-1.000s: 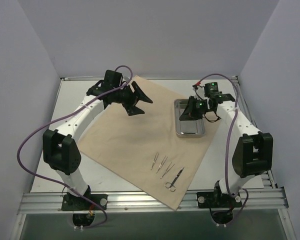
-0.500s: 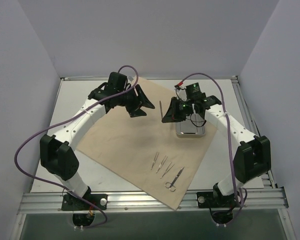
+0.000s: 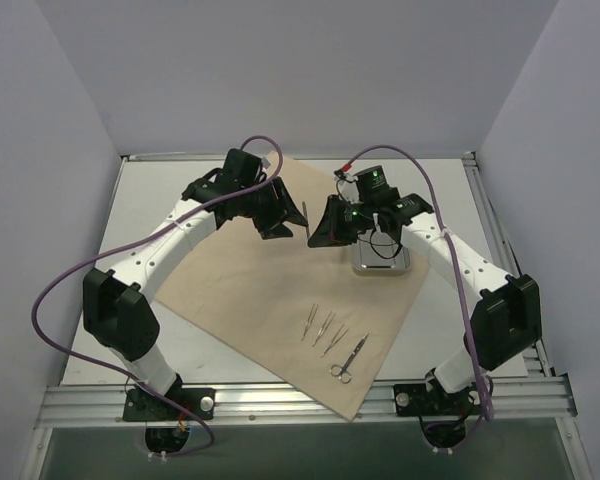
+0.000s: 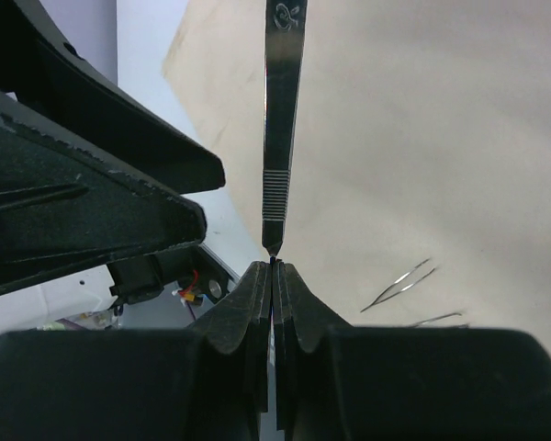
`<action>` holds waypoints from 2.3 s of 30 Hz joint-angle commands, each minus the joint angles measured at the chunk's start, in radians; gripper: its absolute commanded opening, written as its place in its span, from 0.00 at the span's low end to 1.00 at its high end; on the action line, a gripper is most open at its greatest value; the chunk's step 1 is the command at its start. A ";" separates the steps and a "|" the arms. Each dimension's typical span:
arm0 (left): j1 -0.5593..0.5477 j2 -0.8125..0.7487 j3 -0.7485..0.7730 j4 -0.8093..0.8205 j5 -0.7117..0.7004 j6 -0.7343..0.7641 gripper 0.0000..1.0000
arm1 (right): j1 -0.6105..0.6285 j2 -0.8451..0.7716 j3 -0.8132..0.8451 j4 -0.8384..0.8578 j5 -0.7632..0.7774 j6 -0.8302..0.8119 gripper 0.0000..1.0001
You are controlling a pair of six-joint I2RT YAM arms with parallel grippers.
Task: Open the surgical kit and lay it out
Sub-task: Place the medical item in the surgical kit.
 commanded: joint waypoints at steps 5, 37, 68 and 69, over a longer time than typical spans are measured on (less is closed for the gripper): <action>0.000 0.019 0.042 -0.027 -0.045 0.047 0.57 | 0.042 -0.043 0.049 0.031 0.010 0.033 0.00; 0.028 0.002 -0.035 -0.033 -0.020 0.380 0.02 | 0.076 -0.006 0.239 -0.274 0.266 -0.126 0.62; -0.179 0.120 -0.420 0.172 0.159 0.725 0.02 | -0.230 -0.191 0.097 -0.420 0.248 -0.274 0.68; -0.179 0.126 -0.416 0.169 0.161 0.726 0.02 | -0.228 -0.191 0.095 -0.420 0.248 -0.272 0.68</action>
